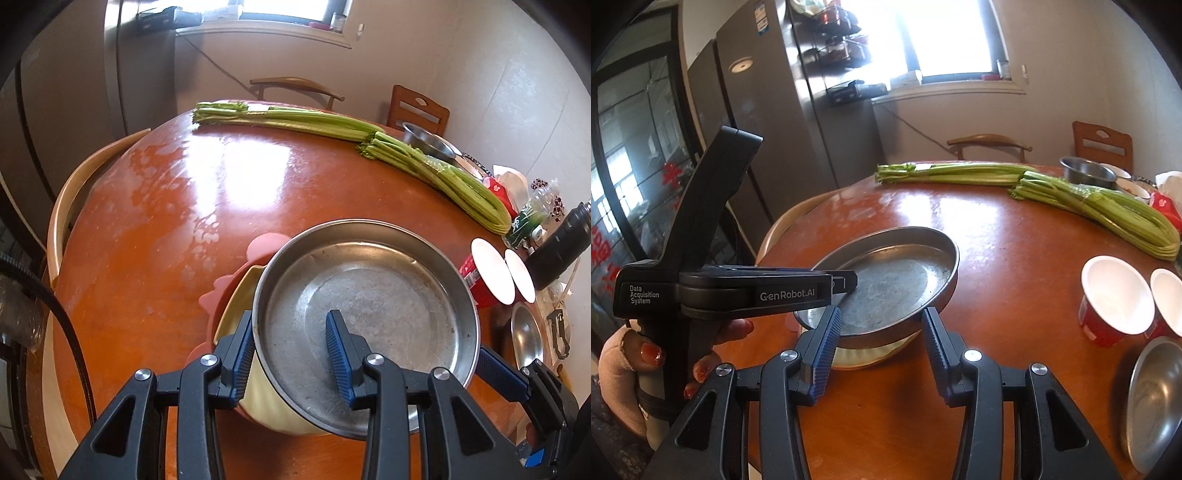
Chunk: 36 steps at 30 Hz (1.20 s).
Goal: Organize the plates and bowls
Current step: 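Grasp the steel tray rim with the left tool and carry it over the stacked plates, then lower the steel tray onto the yellow shell plate with the left tool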
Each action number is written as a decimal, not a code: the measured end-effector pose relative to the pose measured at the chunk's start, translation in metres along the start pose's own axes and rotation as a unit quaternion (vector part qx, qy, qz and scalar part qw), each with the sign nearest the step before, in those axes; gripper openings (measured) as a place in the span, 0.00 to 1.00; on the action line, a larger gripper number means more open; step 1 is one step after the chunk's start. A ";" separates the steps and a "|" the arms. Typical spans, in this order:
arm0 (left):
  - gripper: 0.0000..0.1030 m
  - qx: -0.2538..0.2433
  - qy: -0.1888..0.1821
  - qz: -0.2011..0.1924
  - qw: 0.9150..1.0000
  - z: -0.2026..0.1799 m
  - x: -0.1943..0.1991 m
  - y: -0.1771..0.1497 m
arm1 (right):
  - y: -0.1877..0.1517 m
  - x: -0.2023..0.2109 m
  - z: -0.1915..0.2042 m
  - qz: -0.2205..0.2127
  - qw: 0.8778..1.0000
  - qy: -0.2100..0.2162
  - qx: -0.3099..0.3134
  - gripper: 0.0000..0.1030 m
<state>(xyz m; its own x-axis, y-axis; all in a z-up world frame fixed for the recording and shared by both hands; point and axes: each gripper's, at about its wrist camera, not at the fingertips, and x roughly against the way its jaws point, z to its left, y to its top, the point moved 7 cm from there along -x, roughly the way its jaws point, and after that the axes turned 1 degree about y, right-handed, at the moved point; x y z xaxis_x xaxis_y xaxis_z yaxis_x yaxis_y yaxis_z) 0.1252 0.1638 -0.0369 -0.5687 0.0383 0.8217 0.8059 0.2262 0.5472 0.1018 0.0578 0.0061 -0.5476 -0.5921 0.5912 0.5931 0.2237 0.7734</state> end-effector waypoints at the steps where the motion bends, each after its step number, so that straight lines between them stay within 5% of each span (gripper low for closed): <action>1: 0.38 0.002 0.002 -0.001 1.000 0.003 -0.001 -0.002 | -0.002 -0.002 0.002 0.003 1.000 0.003 0.002 0.47; 36: 0.37 0.008 0.049 -0.005 0.999 0.021 -0.021 -0.023 | -0.028 -0.036 0.010 0.055 0.998 0.023 0.026 0.47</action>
<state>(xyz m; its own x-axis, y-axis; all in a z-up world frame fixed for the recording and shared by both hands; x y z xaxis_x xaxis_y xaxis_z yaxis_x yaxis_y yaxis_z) 0.1152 0.1786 -0.0705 -0.5570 -0.0590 0.8284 0.7972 0.2418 0.5532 0.0990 0.0812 -0.0346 -0.4513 -0.5968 0.6635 0.6170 0.3284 0.7151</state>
